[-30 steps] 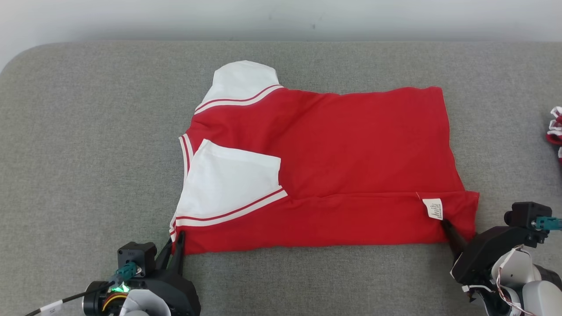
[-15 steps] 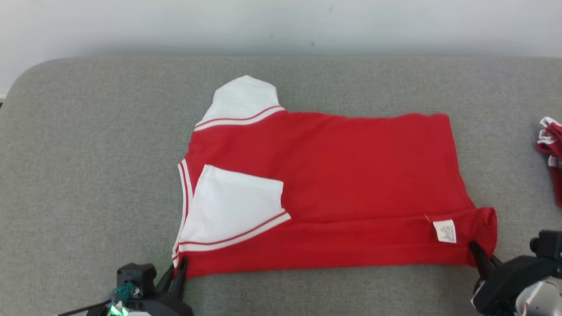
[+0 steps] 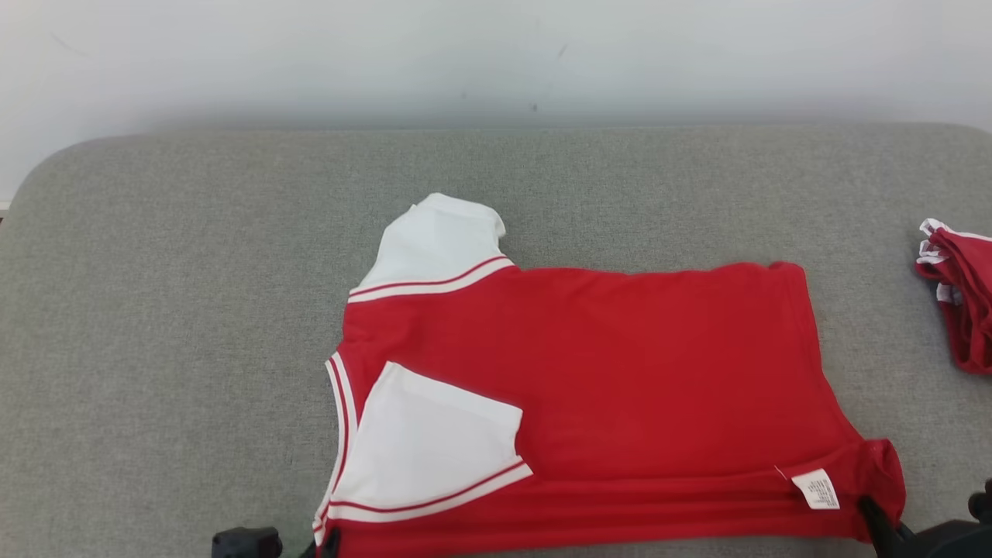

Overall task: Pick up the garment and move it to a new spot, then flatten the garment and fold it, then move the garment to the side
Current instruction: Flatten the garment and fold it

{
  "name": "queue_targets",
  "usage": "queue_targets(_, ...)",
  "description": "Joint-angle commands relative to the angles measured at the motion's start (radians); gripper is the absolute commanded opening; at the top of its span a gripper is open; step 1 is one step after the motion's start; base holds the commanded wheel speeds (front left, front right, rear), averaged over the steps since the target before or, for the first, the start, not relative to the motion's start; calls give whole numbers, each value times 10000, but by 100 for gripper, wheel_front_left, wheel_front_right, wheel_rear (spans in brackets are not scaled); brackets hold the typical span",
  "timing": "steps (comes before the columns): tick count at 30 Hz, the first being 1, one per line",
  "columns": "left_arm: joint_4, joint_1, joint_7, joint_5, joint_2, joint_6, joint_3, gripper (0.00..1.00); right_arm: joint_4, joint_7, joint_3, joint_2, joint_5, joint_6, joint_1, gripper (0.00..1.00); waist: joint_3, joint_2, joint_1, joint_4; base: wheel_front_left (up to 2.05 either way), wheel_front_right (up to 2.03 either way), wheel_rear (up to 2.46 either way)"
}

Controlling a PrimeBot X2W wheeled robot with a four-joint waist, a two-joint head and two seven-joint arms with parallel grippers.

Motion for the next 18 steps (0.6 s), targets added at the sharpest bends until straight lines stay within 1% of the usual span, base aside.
queue_targets(1,-90,227,80,-50,74,81,3,0,79,-135,-202,-62,26,-32,216,0,-56,0,0,14,0,0,0)
queue_targets(5,-246,475,289,-180,20,145,-125,0,208,-198,-271,-62,-28,-32,405,0,-136,0,0,-44,0,0,0)
queue_targets(10,-341,768,674,-378,133,267,-192,0,300,-159,-466,-65,-323,-34,532,0,-175,0,0,-125,0,0,0)
queue_targets(15,-486,827,741,-420,230,363,-146,0,369,-146,-575,-68,-300,-35,584,0,-151,0,0,-117,0,0,0)
queue_targets(16,-515,824,711,-414,247,389,-121,0,377,-148,-584,-70,-280,-35,587,2,-144,0,0,-113,0,0,0)
queue_targets(17,-567,814,595,-342,268,447,-77,100,391,-159,-601,-70,-218,-37,583,100,-133,0,0,-113,0,0,0)
queue_targets(18,-578,826,592,-353,263,464,-65,100,388,-170,-587,-70,-208,-36,582,100,-132,0,0,-116,0,0,0)
